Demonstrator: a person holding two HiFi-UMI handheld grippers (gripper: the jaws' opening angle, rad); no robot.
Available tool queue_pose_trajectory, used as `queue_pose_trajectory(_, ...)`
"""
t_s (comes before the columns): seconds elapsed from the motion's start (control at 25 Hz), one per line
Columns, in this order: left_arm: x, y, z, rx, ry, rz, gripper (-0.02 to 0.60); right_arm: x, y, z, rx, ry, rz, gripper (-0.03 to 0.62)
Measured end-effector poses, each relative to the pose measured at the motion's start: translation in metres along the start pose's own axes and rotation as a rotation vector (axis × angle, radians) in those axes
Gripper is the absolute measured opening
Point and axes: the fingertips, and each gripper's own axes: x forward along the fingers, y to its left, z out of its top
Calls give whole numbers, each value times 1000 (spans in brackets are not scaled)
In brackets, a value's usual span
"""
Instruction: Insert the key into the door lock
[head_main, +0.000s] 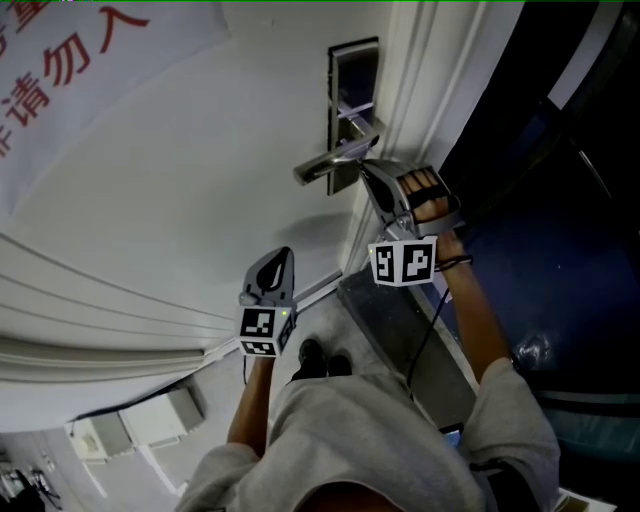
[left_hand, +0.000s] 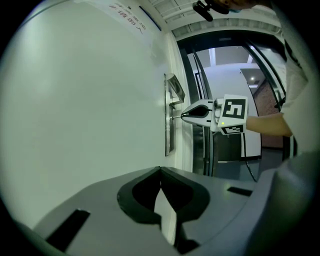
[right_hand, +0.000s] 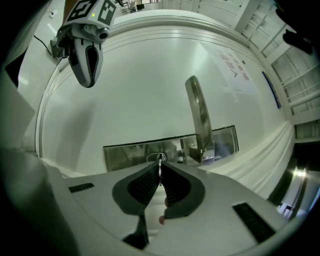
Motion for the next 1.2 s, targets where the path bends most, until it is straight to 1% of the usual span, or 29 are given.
queue_pose_trajectory(0.24, -1, -2, 0, 0, -2, -1, 18, 8, 1, 1, -26, 12, 5, 29)
queue_pose_trajectory(0.36, -4, 0, 1, -3, -5, 6, 18, 12, 1, 1, -21, 12, 6, 29)
queue_pose_trajectory(0.72, -11, 9, -2, -3, 2, 28, 18, 25, 1, 4, -43, 17, -12, 29)
queue_pose_trajectory(0.84, -11, 12, -3, -9, 2, 33, 18, 28, 1, 4, -36, 19, -16, 29)
queue_pose_trajectory(0.96, -11, 13, -4, -10, 3, 34, 18, 28, 1, 5, -26, 18, -22, 29)
queue_pose_trajectory(1.2, -11, 11, -3, -3, 1, 31, 18, 28, 1, 5, -45, 2, -33, 29)
